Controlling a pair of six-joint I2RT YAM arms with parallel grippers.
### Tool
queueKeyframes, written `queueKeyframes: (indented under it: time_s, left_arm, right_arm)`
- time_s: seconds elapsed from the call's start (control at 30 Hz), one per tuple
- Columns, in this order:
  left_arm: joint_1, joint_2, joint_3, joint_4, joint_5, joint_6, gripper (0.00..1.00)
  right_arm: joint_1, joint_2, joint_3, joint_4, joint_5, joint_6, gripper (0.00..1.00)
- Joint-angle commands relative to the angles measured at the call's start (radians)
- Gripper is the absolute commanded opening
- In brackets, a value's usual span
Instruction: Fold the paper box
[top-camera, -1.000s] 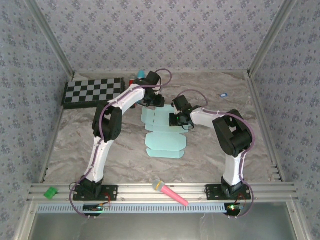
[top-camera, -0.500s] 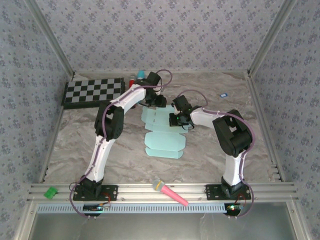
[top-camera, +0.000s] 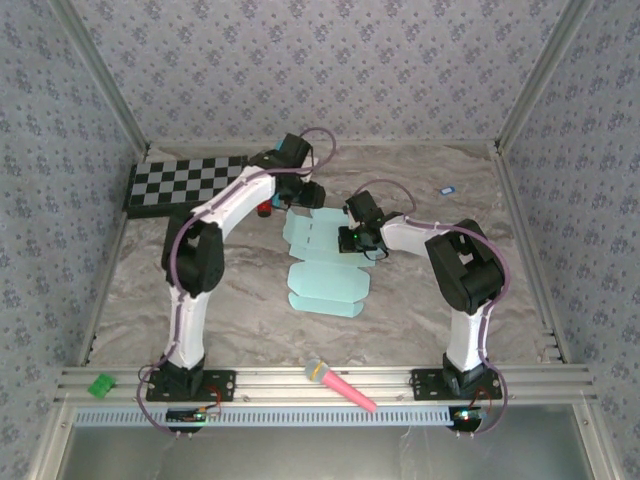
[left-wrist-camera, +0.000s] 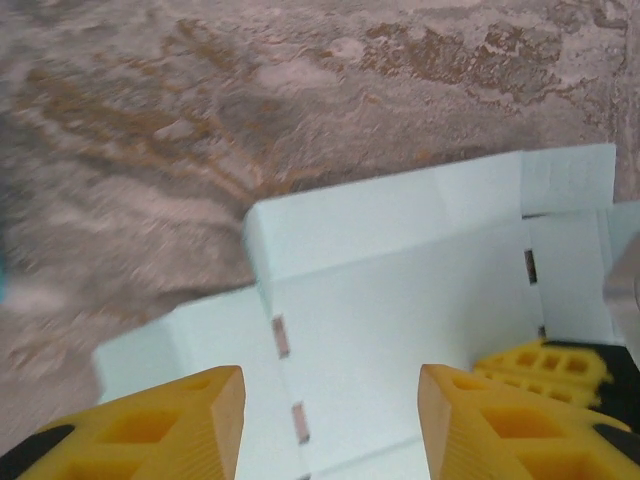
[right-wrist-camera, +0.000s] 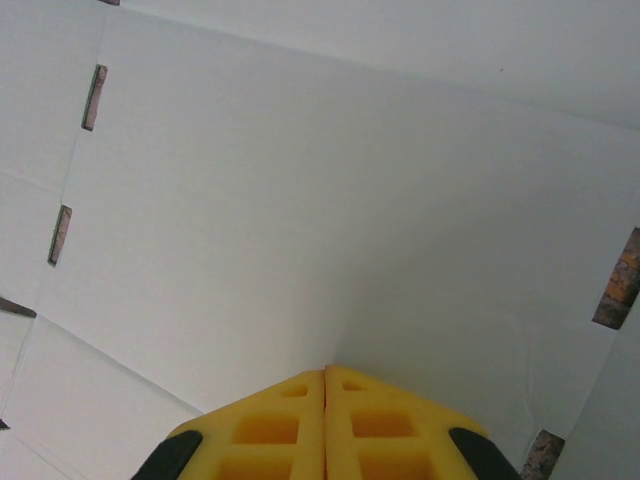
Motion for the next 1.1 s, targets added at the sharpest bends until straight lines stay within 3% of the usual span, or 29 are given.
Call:
queueKeyframes:
  time_s: [0.0, 0.23, 0.53, 0.73, 1.07]
  left_arm:
    - [0.000, -0.123, -0.119, 0.007, -0.097, 0.010, 0.51]
    - [0.001, -0.325, -0.404, 0.039, -0.168, -0.086, 0.55]
    - [-0.016, -0.413, -0.674, 0.226, -0.046, -0.247, 0.55]
    - [-0.027, -0.391, -0.750, 0.352, 0.005, -0.309, 0.54]
    - [-0.026, -0.305, -0.728, 0.396, 0.019, -0.317, 0.52]
  right_arm:
    - [0.002, -0.011, -0.028, -0.060, 0.032, 0.009, 0.08]
    - [0.001, -0.013, -0.030, -0.060, 0.034, 0.012, 0.08]
    - [0.008, -0.008, -0.027, -0.071, 0.035, 0.007, 0.08]
    - [0.011, -0.005, -0.020, -0.075, 0.030, 0.006, 0.08]
    - [0.018, -0.003, -0.018, -0.080, 0.033, 0.001, 0.08]
